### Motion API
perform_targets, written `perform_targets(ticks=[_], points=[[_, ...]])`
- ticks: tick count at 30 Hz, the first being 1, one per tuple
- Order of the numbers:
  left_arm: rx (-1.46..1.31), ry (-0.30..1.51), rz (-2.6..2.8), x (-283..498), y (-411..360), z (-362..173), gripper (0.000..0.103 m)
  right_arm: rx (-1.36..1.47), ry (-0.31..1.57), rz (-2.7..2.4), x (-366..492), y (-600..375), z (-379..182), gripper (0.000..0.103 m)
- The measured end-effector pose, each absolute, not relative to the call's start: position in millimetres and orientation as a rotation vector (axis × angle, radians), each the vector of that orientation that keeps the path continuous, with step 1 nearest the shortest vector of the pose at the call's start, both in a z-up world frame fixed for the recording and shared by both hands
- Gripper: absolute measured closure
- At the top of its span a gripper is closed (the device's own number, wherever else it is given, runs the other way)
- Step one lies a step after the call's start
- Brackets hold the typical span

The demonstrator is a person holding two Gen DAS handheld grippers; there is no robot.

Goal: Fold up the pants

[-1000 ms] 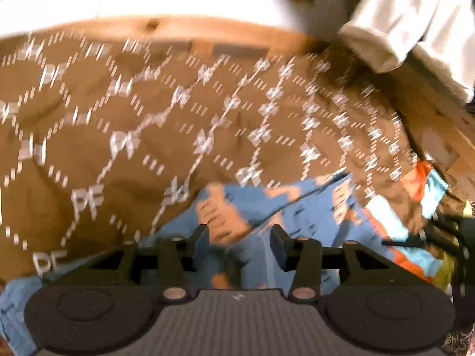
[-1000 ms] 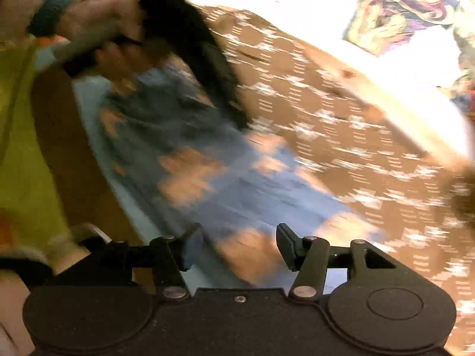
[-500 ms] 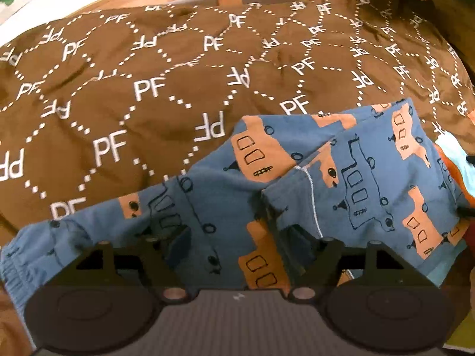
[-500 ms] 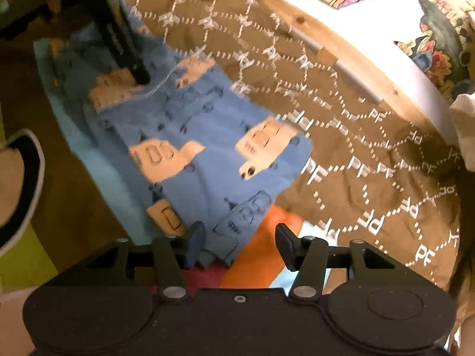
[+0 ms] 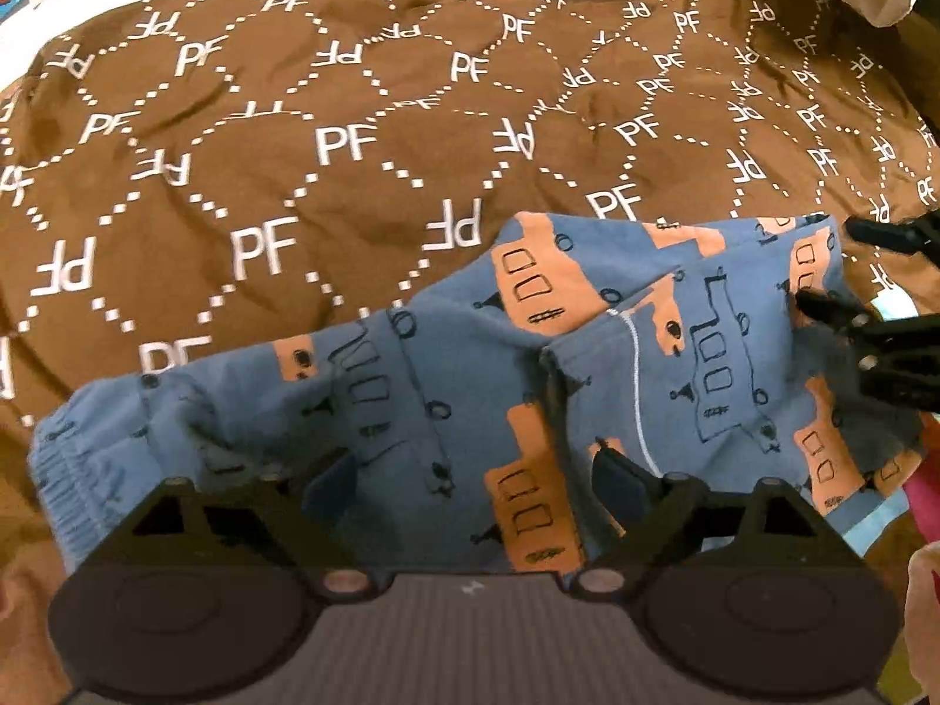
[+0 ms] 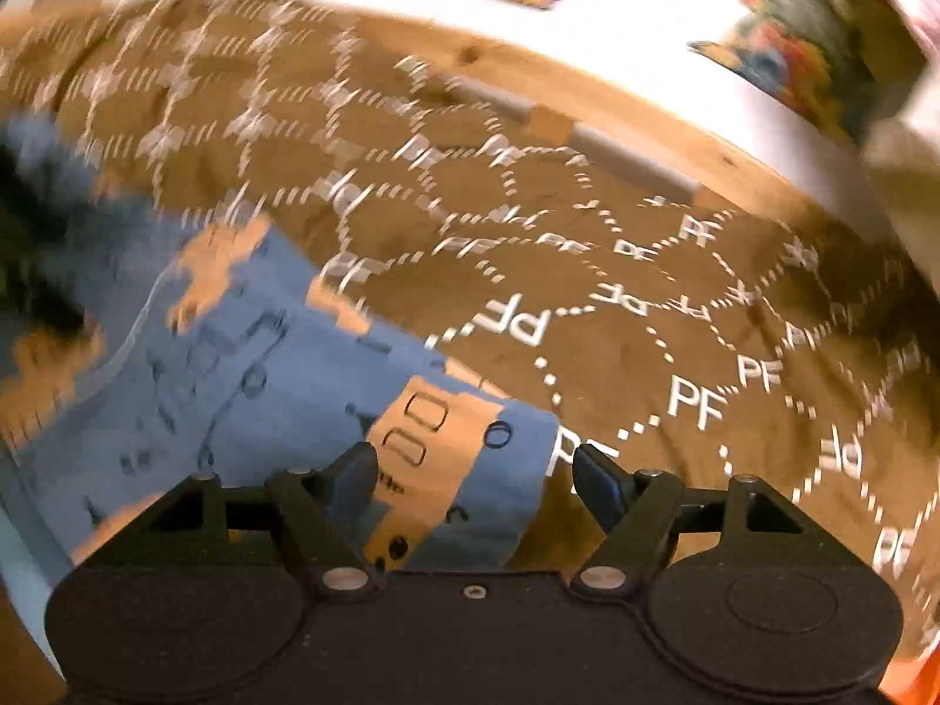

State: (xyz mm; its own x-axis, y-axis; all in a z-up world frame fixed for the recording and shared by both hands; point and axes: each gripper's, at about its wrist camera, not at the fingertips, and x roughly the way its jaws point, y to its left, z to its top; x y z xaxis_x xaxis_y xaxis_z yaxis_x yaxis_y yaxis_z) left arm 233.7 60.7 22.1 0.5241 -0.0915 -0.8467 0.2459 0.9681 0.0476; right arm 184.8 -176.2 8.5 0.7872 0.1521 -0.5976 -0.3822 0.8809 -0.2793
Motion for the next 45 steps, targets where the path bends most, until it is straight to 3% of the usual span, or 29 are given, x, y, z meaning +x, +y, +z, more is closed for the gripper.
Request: perform_targets(ticks=[4,9,15,24,26,28,31,45], points=[[0.143,0.853,-0.195,195.2,89.1,40.4,0.005,-0.351,0.532,0.34,161.7,-167.5,23.0,0.014],[0.111,0.693,0.005,145.9,131.1,48.8,0.005,-0.297,0.509,0.517,141.1,-136.5,23.1,0.014],[0.058,0.688,0.148,131.8,162.6,44.3,0.007,-0.375,0.494,0.515,133.2,-99.3,8.1,0.014],[-0.173,0.658,0.084,135.0,188.6,35.5,0.035,-0.397,0.534,0.473,124.1,-91.4,-16.7,0.012],[-0.188,0.667,0.09,138.0,190.4,33.0,0.048,-0.385,0.538,0.474,124.0,-93.2,-17.4,0.012],[-0.207,0.682,0.114,140.8,191.2,29.2,0.067,-0.38,0.538,0.469,124.0,-93.7,-17.7,0.012],[-0.213,0.7,0.165,143.8,186.3,28.6,0.081,-0.399,0.537,0.455,123.2,-90.5,-21.9,0.01],[-0.094,0.564,-0.098,142.4,98.7,95.0,0.085,-0.329,0.487,0.491,132.1,-127.2,5.9,0.009]])
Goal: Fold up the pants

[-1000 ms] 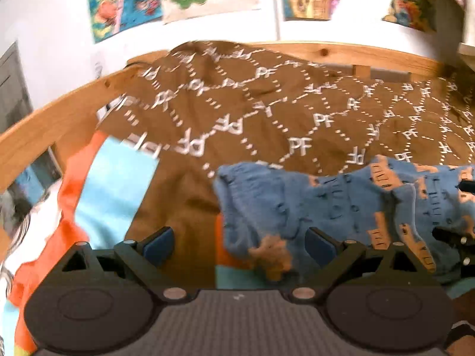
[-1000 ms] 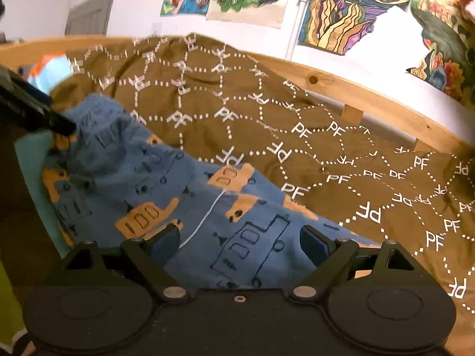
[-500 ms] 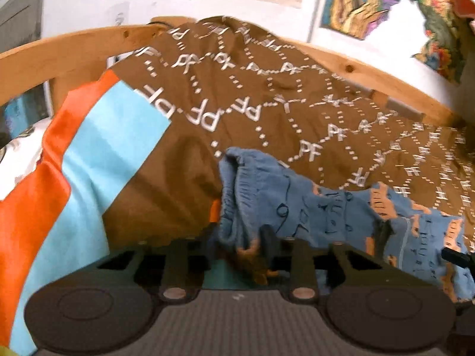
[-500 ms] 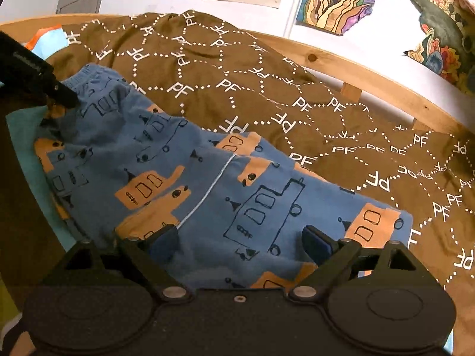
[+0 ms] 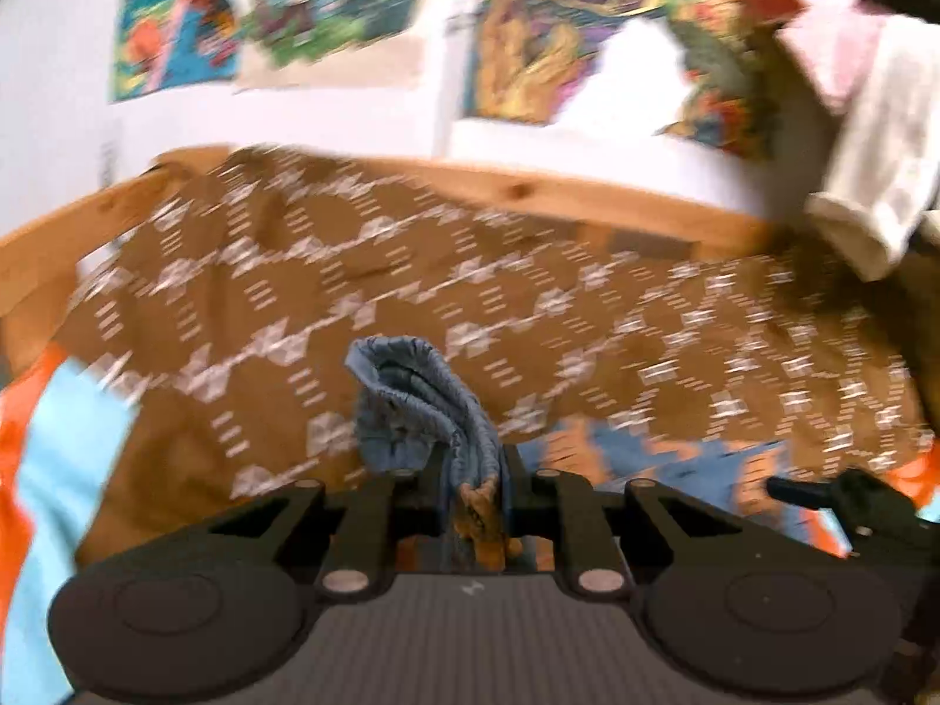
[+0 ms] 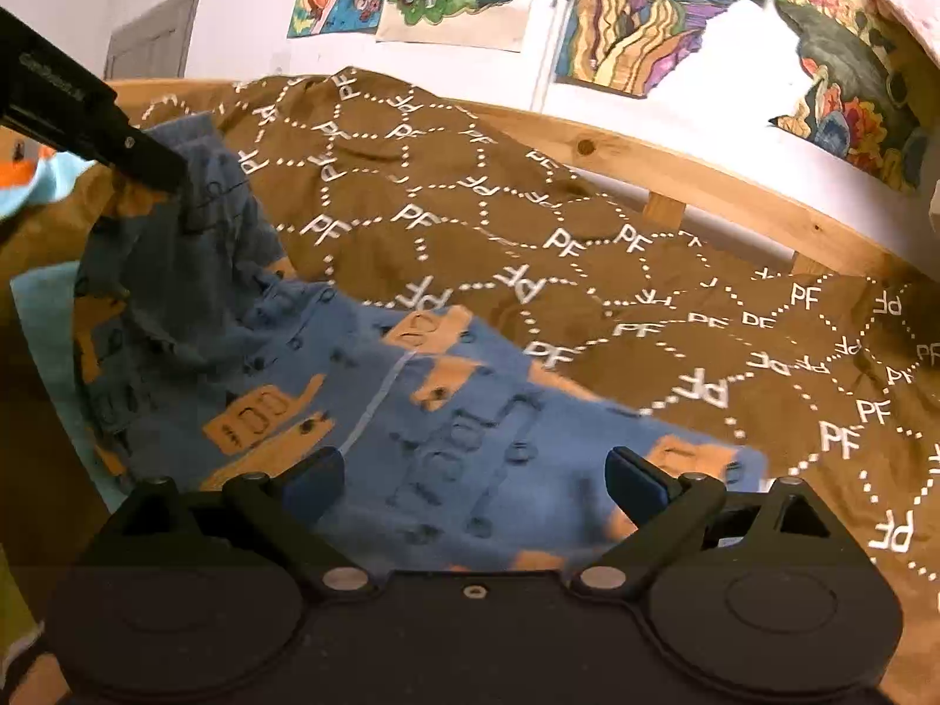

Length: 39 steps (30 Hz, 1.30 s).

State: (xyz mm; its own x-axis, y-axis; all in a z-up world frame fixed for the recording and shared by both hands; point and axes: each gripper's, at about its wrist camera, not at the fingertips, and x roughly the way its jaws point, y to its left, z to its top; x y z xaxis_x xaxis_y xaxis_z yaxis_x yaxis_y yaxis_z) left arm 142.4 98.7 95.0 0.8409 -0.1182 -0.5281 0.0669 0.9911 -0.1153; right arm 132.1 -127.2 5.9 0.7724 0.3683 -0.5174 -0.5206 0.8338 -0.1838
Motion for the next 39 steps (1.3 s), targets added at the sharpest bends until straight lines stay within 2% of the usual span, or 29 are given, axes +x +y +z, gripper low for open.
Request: perform_targets(ticks=[6,11,12,13,15,19,23,29,30,32,34,36,38,39], points=[[-0.019,0.531,-0.311,160.2,23.2,109.2,0.085,-0.41,0.541,0.576,151.9,-180.0,39.7,0.013],[0.045,0.566,-0.463,174.0,-48.2,78.0,0.082,-0.539,0.67,0.58,161.8,-225.2,64.2,0.014],[0.054,0.559,-0.495,175.4,-60.1,64.4,0.076,-0.557,0.706,0.574,163.4,-233.2,67.4,0.014],[0.06,0.55,-0.517,174.2,-67.2,52.0,0.063,-0.564,0.737,0.56,164.6,-239.8,69.2,0.014],[0.074,0.567,-0.547,170.5,-78.7,28.1,0.053,-0.568,0.8,0.513,166.0,-253.9,68.8,0.014],[0.131,0.572,-0.522,150.5,-79.1,6.6,0.052,-0.546,0.795,0.476,162.7,-273.2,57.1,0.013],[0.261,0.58,-0.458,138.3,-75.5,-5.6,0.052,-0.354,0.734,0.499,175.3,-277.6,51.8,0.014],[0.381,0.593,-0.432,139.8,-88.3,-13.1,0.052,-0.103,0.819,0.744,206.2,-247.8,56.8,0.015],[0.38,0.598,-0.432,141.3,-89.3,-12.9,0.053,-0.062,0.845,0.743,212.6,-243.4,53.3,0.017],[0.387,0.605,-0.436,143.1,-90.9,-13.3,0.061,-0.001,0.889,0.739,223.9,-235.8,45.7,0.032],[0.402,0.603,-0.457,142.0,-92.5,-13.9,0.079,0.027,0.913,0.737,234.0,-228.7,39.8,0.042],[0.418,0.604,-0.475,141.7,-94.5,-14.8,0.086,0.049,0.951,0.727,240.2,-225.4,35.7,0.048],[0.401,0.615,-0.481,144.4,-93.6,-14.5,0.093,0.101,0.977,0.694,246.7,-227.2,28.9,0.067],[0.377,0.624,-0.482,146.7,-91.0,-13.6,0.096,0.131,0.991,0.681,249.8,-229.5,25.4,0.068]])
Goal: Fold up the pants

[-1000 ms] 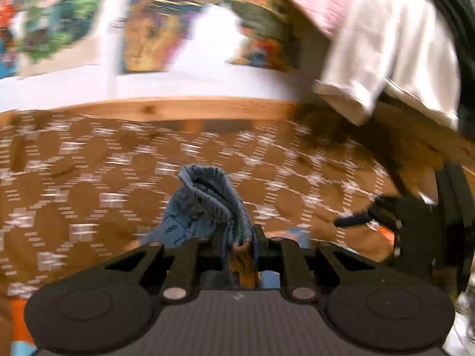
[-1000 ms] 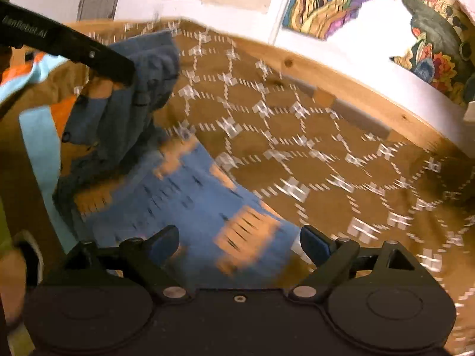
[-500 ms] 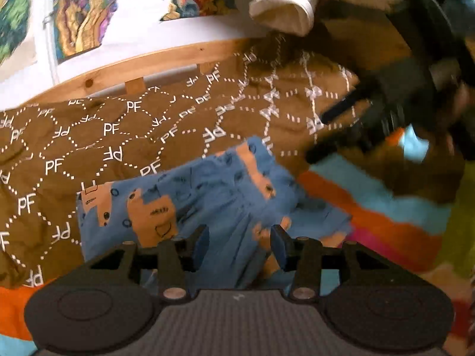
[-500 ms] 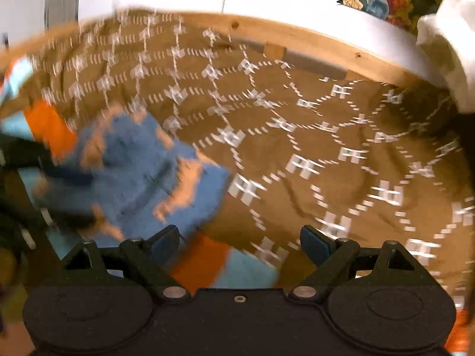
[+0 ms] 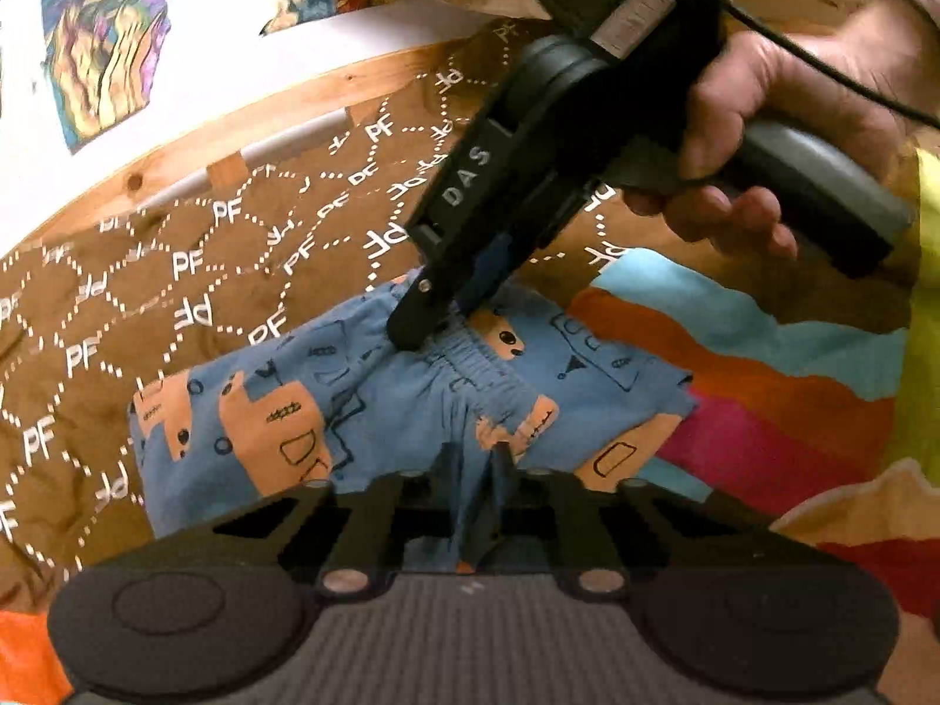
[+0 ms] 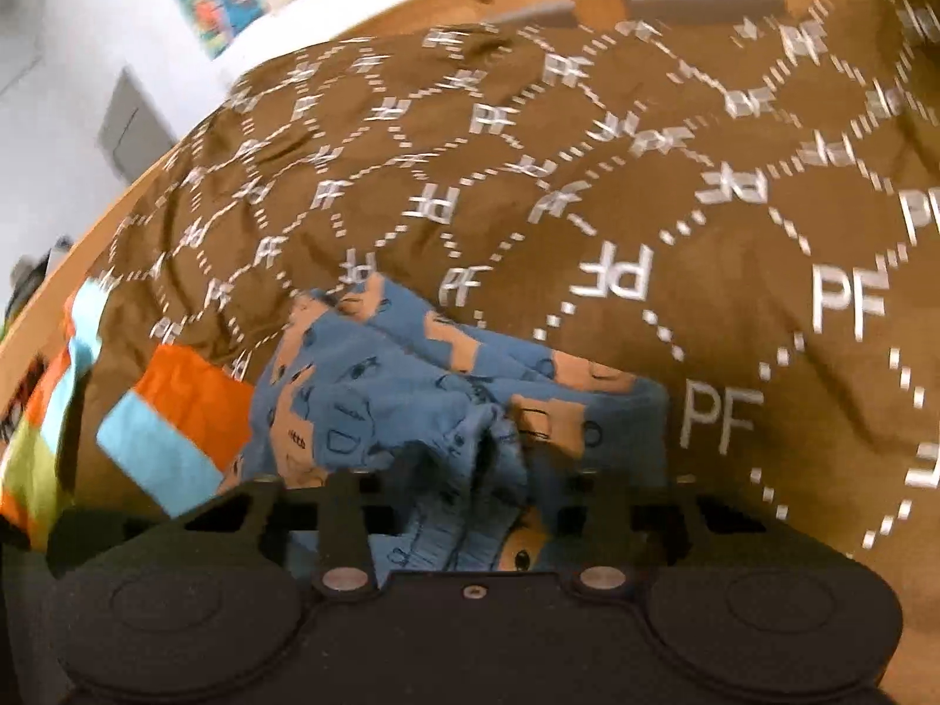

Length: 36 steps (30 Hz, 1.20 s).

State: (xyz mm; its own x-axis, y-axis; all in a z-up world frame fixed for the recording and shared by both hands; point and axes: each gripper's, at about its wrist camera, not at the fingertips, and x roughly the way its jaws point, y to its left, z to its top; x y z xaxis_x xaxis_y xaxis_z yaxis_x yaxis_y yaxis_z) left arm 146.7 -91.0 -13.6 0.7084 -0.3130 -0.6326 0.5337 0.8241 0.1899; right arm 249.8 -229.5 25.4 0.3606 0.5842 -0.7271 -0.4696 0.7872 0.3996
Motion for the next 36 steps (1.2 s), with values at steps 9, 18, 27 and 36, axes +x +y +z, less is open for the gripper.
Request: perform_targets(ticks=[9,18,27,36], points=[[0.251,0.585,-0.562,139.7,-77.3,18.6,0.099,0.188,0.973,0.675,238.3,-246.6,60.9,0.094],[0.286,0.625,-0.639,142.4,-108.9,-3.4,0.099,0.093,1.084,0.568,236.6,-266.4,56.1,0.094],[0.215,0.64,-0.628,134.9,-84.4,0.6,0.07,-0.036,1.03,0.488,223.2,-273.9,47.4,0.06],[0.136,0.759,-0.29,139.0,-30.8,-7.4,0.055,-0.21,0.987,0.572,203.3,-248.3,42.3,0.033]])
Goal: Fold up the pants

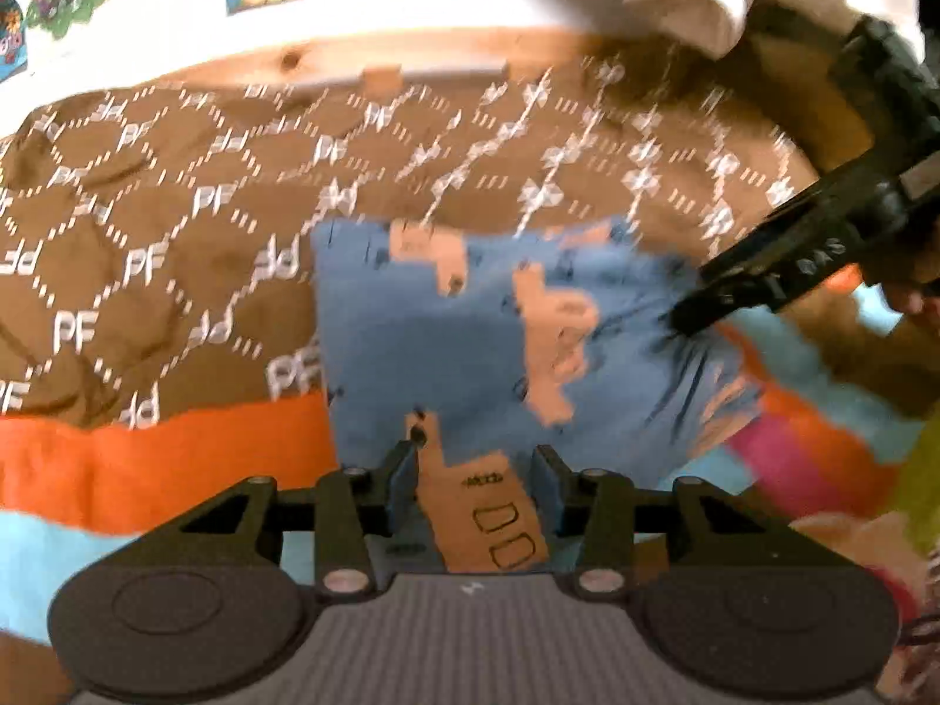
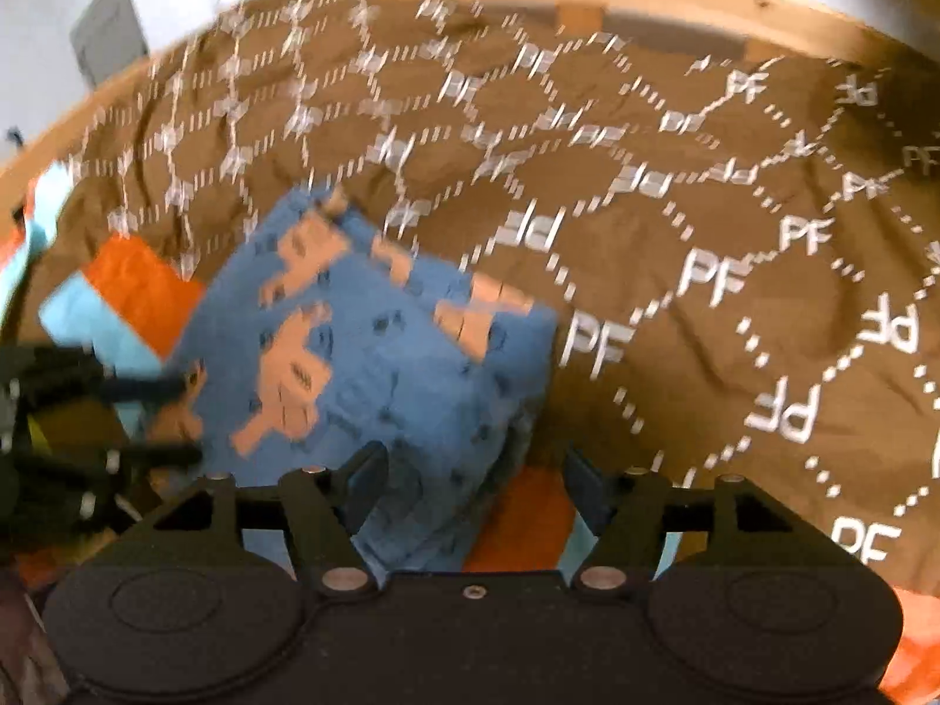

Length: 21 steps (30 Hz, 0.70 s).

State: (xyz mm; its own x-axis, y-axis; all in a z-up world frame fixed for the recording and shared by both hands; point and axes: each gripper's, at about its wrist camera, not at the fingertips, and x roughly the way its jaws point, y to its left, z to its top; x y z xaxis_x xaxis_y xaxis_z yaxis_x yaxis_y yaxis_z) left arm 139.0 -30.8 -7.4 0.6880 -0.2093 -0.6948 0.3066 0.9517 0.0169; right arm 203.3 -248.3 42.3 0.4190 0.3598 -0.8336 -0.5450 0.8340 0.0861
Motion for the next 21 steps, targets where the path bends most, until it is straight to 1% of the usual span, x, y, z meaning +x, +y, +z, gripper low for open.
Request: perform_targets(ticks=[1,2,4,6,8,11,13,14,16,18,21], points=[[0.148,0.764,-0.288,139.6,-32.5,-8.4,0.055,-0.228,0.999,0.567,201.8,-245.2,36.3,0.03],[0.153,0.758,-0.29,139.0,-32.7,-6.7,0.054,-0.235,1.006,0.562,201.2,-244.5,31.4,0.028],[0.152,0.749,-0.307,138.0,-34.7,-2.7,0.039,-0.203,1.007,0.566,202.2,-249.8,30.8,0.028],[0.14,0.745,-0.316,136.6,-34.1,1.0,0.032,-0.16,0.994,0.586,206.3,-256.3,36.4,0.026],[0.132,0.745,-0.313,138.1,-32.4,3.1,0.03,-0.119,0.977,0.599,210.4,-261.5,41.6,0.019],[0.122,0.741,-0.286,138.3,-30.0,8.8,0.024,-0.074,0.957,0.614,218.6,-267.9,48.7,0.015],[0.117,0.728,-0.257,140.0,-28.8,13.7,0.015,-0.072,0.945,0.625,222.6,-269.6,50.8,0.011],[0.111,0.717,-0.238,140.4,-26.9,16.1,0.012,-0.07,0.939,0.628,224.4,-269.5,51.7,0.008],[0.099,0.699,-0.193,143.2,-21.9,19.2,0.0,-0.059,0.935,0.631,229.4,-270.5,50.9,0.006],[0.077,0.689,-0.145,146.5,-14.5,18.9,0.0,-0.042,0.939,0.638,234.9,-270.1,49.2,0.005],[0.025,0.732,-0.11,156.8,-0.4,12.6,0.0,-0.039,0.937,0.66,241.5,-268.1,45.1,0.002]])
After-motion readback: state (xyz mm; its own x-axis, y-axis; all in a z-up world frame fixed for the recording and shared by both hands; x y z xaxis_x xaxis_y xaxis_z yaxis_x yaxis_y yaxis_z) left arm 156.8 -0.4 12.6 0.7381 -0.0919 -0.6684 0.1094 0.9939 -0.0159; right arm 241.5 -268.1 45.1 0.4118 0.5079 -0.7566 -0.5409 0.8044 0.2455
